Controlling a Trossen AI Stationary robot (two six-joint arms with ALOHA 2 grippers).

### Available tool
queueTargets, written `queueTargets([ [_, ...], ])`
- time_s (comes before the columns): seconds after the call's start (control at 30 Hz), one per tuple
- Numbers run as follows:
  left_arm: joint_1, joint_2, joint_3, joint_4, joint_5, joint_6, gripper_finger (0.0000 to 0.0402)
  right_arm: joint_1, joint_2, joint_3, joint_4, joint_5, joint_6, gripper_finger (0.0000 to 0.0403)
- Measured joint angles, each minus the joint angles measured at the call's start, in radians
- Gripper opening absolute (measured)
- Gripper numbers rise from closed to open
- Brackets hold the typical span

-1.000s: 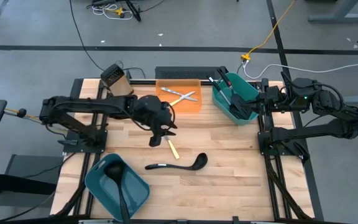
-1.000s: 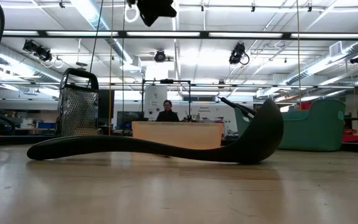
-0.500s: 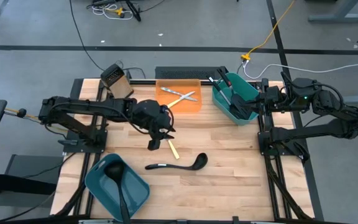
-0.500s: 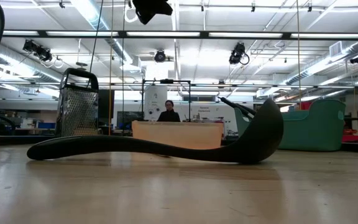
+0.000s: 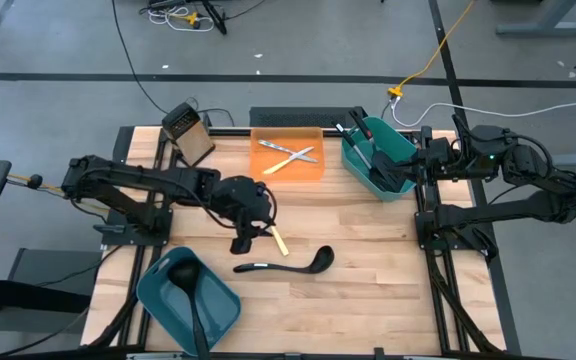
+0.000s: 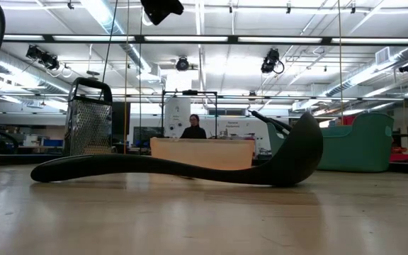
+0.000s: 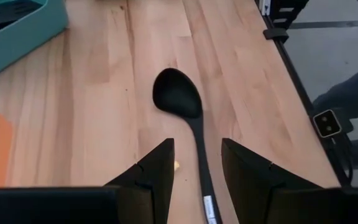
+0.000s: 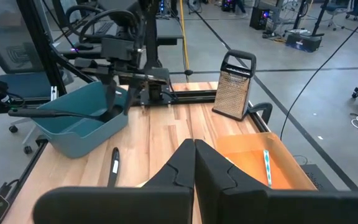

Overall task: Pick & Place Kitchen Items
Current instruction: Put the black ladle into the blue bin

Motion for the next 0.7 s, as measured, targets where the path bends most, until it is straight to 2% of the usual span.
queueTargets([
  [0.7,-0.151,0.001,0.0,0.001,-0.042,-0.063,0.0139,0.0,0.0,0.0,-0.006,-0.003,-0.027,0.0005],
])
